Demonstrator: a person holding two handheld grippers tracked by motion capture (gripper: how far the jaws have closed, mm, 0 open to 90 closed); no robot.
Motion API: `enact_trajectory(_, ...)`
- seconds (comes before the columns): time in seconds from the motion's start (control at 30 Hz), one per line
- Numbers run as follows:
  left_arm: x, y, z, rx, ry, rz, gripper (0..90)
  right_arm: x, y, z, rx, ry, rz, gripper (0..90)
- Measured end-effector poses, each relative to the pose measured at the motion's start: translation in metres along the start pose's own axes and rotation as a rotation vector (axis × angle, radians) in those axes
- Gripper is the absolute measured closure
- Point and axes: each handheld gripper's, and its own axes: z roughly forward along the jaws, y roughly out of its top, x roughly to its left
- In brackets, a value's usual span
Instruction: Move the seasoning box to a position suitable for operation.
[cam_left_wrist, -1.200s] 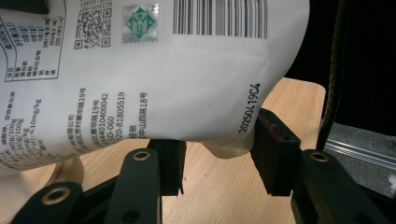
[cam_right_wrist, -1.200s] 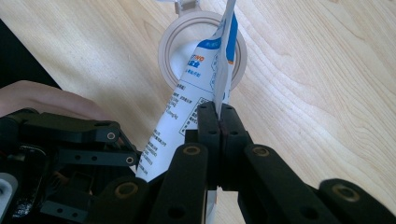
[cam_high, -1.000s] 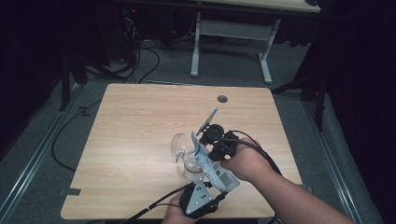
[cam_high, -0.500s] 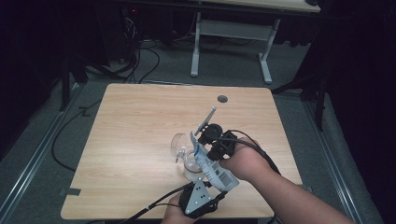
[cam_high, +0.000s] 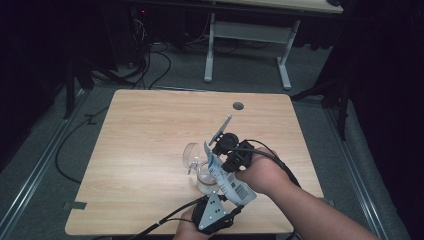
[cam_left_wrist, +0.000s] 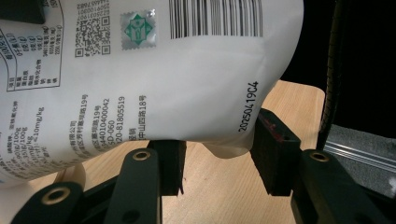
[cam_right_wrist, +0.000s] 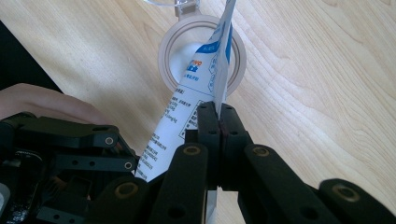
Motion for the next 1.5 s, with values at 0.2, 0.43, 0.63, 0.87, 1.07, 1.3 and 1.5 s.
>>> enact_trajectory(0.2, -0.0001, 0.0002, 0.0, -0.004, 0.0, -0.003, 58.3, 0.0002, 0.0, -0.0003, 0.0, -0.001, 0.0, 90.0)
enact_trajectory(0.43, 0.0003, 0.0008, -0.0006, -0.009, 0.0, -0.004, 58.3, 0.0007, 0.0005, -0.0015, -0.006, -0.002, -0.002, 90.0)
enact_trajectory(0.63, 0.0, 0.0005, -0.0004, -0.008, -0.002, -0.004, 58.3, 0.0008, 0.0003, -0.0009, -0.004, -0.001, 0.0, 90.0)
enact_trajectory(0.87, -0.0002, 0.0009, -0.0003, -0.008, -0.002, 0.001, 58.3, 0.0001, -0.0001, -0.0011, -0.005, 0.003, -0.008, 90.0)
enact_trajectory(1.07, 0.0001, 0.0019, 0.0002, -0.008, -0.003, -0.001, 58.4, -0.001, -0.0006, -0.0018, -0.008, 0.006, -0.011, 90.0)
enact_trajectory(1.3, 0.0013, 0.0032, -0.0002, -0.011, -0.003, -0.007, 58.3, -0.0012, 0.001, -0.002, -0.011, 0.004, -0.02, 90.0)
enact_trajectory(1.5, 0.0013, 0.003, -0.0007, -0.01, -0.003, -0.006, 57.8, 0.0001, 0.0027, -0.0009, -0.009, 0.003, -0.014, 90.0)
